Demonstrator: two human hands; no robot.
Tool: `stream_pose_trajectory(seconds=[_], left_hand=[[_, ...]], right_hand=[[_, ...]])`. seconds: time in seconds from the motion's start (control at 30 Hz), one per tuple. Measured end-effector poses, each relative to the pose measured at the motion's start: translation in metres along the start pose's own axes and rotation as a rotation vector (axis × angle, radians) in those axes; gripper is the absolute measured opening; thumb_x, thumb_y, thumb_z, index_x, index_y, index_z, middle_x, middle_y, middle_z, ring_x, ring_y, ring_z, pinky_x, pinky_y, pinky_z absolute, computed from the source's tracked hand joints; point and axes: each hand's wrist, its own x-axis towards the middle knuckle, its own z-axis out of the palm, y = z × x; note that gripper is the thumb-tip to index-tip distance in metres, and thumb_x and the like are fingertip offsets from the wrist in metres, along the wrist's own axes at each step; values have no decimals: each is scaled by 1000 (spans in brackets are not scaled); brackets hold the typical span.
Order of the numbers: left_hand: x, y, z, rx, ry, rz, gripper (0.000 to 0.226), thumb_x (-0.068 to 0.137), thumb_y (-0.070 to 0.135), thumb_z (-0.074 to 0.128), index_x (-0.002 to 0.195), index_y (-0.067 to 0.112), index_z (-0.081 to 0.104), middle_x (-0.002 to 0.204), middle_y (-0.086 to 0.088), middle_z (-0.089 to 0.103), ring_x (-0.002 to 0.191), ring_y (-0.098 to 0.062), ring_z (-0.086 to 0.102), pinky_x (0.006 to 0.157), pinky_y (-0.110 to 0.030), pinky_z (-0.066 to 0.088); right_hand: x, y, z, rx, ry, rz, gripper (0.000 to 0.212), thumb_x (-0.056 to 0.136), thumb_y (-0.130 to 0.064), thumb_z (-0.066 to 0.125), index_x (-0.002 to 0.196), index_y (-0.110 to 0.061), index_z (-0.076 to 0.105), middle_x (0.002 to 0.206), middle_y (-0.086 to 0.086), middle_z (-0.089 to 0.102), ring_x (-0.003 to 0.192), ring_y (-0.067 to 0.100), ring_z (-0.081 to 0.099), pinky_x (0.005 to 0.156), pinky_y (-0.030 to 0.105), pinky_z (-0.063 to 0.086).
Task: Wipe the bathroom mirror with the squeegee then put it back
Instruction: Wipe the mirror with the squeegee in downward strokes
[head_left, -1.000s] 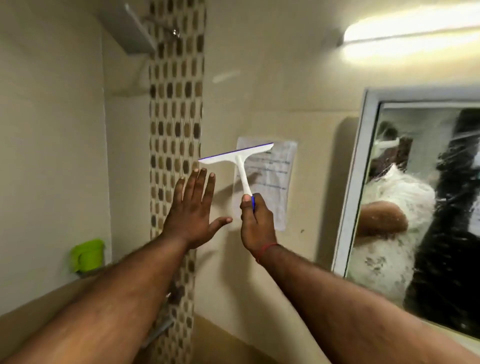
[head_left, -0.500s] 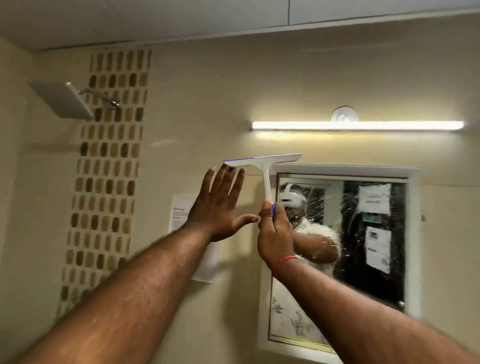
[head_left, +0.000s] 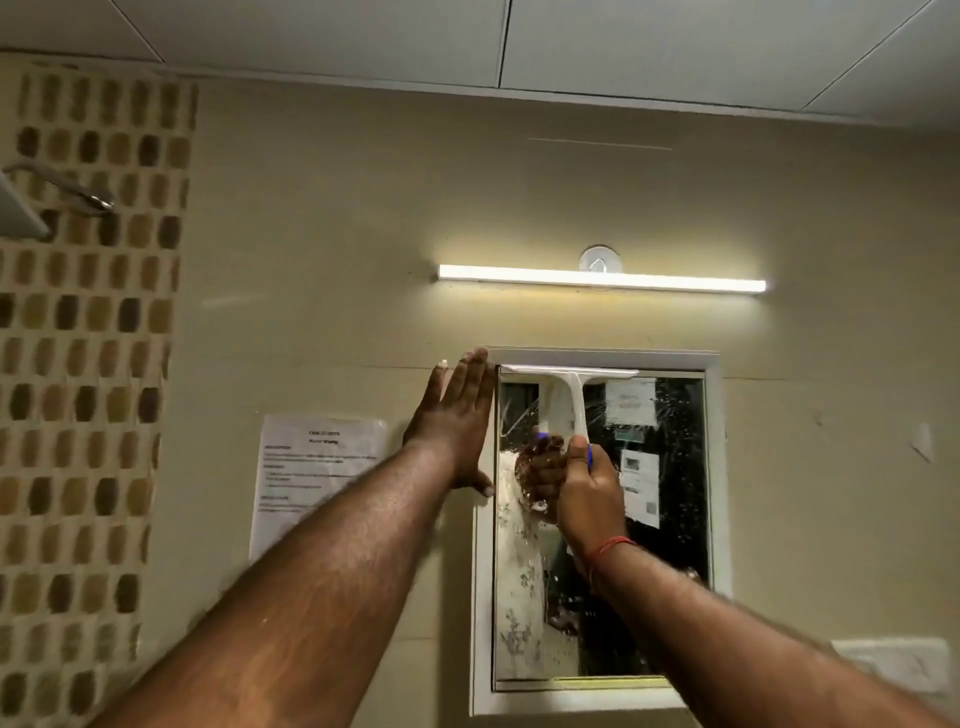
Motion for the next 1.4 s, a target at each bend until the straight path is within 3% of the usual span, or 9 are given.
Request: stream_pose_trajectory(seconds=[0.23, 0.4, 0.6, 0.8, 0.93, 1.17, 1.4], left_hand=[[-3, 5, 10, -40, -35, -43, 190, 58, 83, 91, 154, 1, -51, 164, -22, -58, 157, -42, -47, 135, -63, -15], [-7, 6, 10, -59, -56, -44, 195, 53, 80, 95, 149, -1, -55, 159, -24, -62, 155, -44, -48, 128, -64, -26], [-10, 1, 11, -138, -66, -28, 202, 43, 78, 99, 150, 3, -56, 158, -19, -65, 155, -42, -49, 132, -66, -20], [-13, 4, 17, -141, -82, -11, 205, 41, 80, 99, 149, 2, -56, 159, -21, -63, 155, -43, -48, 131, -67, -21], [-20, 7, 25, -147, -45, 4, 205, 38, 85, 96, 153, 1, -52, 162, -22, -60, 158, -43, -46, 134, -68, -14], [-44, 22, 47, -116, 0, 16, 204, 37, 86, 95, 158, -1, -45, 167, -26, -53, 161, -46, -39, 135, -69, -5], [-76, 39, 72, -69, 24, 18, 204, 36, 87, 94, 163, -5, -36, 171, -31, -44, 165, -48, -30, 136, -68, 0]], right_hand=[[8, 5, 3, -23, -16, 122, 48, 105, -65, 43, 104, -28, 73, 99, 3, 81, 99, 26, 77, 98, 54, 61], [12, -4, -1, -75, -9, 81, 39, 114, -53, 40, 107, -27, 68, 102, 2, 77, 99, 21, 73, 88, 41, 58], [17, 5, 3, -96, 1, 44, 40, 115, -50, 40, 110, -20, 67, 102, 4, 75, 97, 20, 71, 76, 31, 52], [20, 15, 6, -161, 10, -4, 33, 116, -46, 37, 120, -27, 63, 108, 1, 75, 104, 20, 72, 96, 43, 60], [18, 17, 8, -205, 45, -25, 38, 114, -50, 36, 124, -26, 63, 109, 3, 76, 104, 23, 73, 93, 45, 63], [0, 34, 6, -305, 99, -40, 40, 114, -51, 36, 113, -24, 65, 99, 1, 75, 96, 22, 72, 86, 40, 58], [-22, 57, 2, -392, 77, -32, 44, 114, -53, 33, 125, -23, 63, 106, 4, 75, 100, 25, 72, 90, 47, 61]])
